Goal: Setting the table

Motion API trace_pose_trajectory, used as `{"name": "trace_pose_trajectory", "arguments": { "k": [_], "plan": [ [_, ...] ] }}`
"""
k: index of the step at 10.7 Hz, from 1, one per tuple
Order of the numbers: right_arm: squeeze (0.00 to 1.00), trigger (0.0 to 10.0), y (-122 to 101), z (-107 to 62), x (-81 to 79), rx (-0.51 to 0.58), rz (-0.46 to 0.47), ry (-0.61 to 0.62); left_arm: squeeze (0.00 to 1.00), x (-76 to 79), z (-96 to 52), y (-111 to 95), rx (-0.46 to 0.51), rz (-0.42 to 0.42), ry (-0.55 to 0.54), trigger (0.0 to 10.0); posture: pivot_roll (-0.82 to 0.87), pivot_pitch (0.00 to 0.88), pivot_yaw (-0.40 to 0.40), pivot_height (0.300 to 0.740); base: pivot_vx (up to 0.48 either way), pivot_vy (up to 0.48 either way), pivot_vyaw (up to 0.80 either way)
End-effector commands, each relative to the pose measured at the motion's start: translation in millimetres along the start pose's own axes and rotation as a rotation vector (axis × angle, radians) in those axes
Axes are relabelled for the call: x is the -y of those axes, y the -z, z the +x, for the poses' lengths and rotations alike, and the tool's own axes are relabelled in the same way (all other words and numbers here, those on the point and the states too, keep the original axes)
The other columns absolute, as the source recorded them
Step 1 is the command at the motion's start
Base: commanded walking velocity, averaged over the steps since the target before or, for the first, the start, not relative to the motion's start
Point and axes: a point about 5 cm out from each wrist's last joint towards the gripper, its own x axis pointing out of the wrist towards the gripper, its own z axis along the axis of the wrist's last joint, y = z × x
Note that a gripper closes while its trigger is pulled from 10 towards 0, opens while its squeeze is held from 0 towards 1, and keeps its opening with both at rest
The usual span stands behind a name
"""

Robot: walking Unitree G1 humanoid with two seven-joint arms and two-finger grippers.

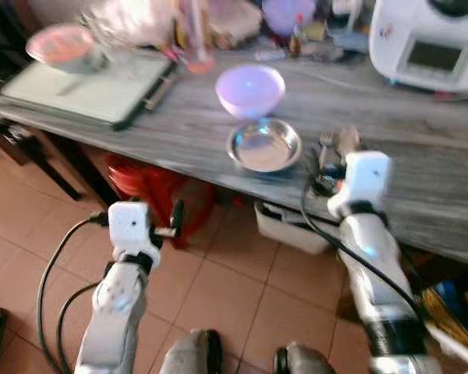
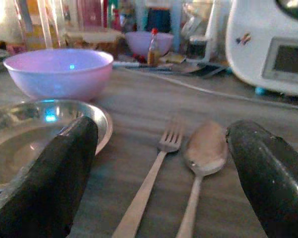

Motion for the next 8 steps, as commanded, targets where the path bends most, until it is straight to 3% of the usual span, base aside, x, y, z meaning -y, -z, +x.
{"name": "trace_pose_trajectory", "arguments": {
  "k": [1, 5, 6, 7, 8],
  "plan": [
    [0.0, 10.0, -2, -2.9, 6.6, 0.012, 0.003, 0.029, 0.0, -1.2, 1.6, 1, 0.002, -0.009, -0.005, 10.0, 0.03, 0.013, 0.062, 0.74, 0.0, 0.0, 0.0],
    [0.0, 10.0, 16, -4.5, 19.4, -0.107, -0.091, 0.173, 0.0, 3.0, 5.7, 3, 0.011, -0.016, 0.011, 10.0, 0.02, 0.005, 0.06, 0.74, -0.279, 0.0, 0.0],
    [0.0, 10.0, 19, -4.3, 18.3, -0.12, -0.079, 0.161, 0.0, 2.6, 5.2, 4, 0.01, -0.017, 0.008, 10.0, 0.02, 0.003, 0.056, 0.74, -0.281, 0.0, 0.0],
    [0.0, 10.0, 17, -3.2, 18.8, -0.095, -0.125, 0.157, 0.0, 2.2, 4.5, 5, 0.008, -0.018, 0.005, 10.0, 0.02, 0.002, 0.056, 0.74, -0.281, 0.0, 0.0],
    [0.0, 10.0, 16, -3.5, 18.1, -0.108, -0.055, 0.138, 0.0, 3.1, 4.4, 6, 0.007, -0.02, 0.008, 10.0, 0.02, 0.001, 0.055, 0.74, -0.281, 0.0, 0.0]
  ]
}}
